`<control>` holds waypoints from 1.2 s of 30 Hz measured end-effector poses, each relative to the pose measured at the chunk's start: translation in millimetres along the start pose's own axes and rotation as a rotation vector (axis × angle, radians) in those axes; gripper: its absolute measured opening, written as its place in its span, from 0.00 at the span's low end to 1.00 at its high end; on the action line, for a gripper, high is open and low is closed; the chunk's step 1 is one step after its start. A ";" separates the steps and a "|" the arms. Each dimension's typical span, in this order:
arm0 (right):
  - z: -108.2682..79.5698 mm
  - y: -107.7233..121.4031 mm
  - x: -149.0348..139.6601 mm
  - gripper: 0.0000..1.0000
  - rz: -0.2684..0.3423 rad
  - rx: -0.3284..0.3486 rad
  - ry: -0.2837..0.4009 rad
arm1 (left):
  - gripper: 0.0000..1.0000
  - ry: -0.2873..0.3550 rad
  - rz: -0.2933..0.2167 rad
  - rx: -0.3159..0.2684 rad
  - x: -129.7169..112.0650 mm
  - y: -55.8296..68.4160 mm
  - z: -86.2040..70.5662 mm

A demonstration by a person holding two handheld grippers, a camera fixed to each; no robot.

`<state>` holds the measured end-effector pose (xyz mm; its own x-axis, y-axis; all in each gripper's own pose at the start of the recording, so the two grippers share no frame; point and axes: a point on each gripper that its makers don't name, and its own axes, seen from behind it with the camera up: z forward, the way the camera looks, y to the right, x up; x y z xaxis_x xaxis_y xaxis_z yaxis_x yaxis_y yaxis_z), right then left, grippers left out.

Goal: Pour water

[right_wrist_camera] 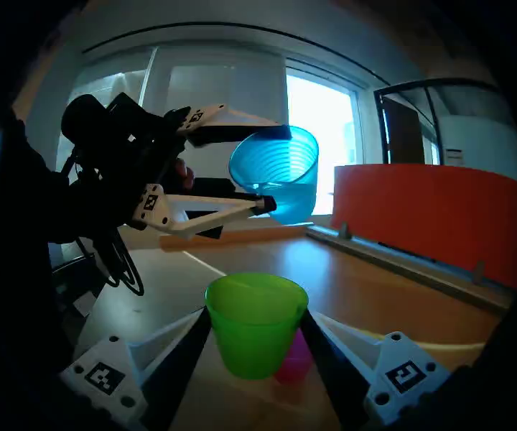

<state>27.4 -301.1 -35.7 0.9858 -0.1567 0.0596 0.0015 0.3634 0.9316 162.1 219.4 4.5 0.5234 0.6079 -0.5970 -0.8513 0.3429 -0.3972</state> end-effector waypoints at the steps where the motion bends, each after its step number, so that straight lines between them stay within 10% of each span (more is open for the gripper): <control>1: 0.0 0.0 0.1 0.90 0.000 0.000 0.000 | 0.87 0.000 0.004 0.001 0.1 0.0 -0.2; 36: -0.3 -0.6 2.3 0.90 -0.011 0.003 0.008 | 0.87 0.002 0.055 0.001 5.4 2.7 1.0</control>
<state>29.7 -301.4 -36.2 0.9870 -0.1536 0.0469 0.0114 0.3586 0.9334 162.6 224.4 0.9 0.4762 0.6246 -0.6190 -0.8786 0.3099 -0.3632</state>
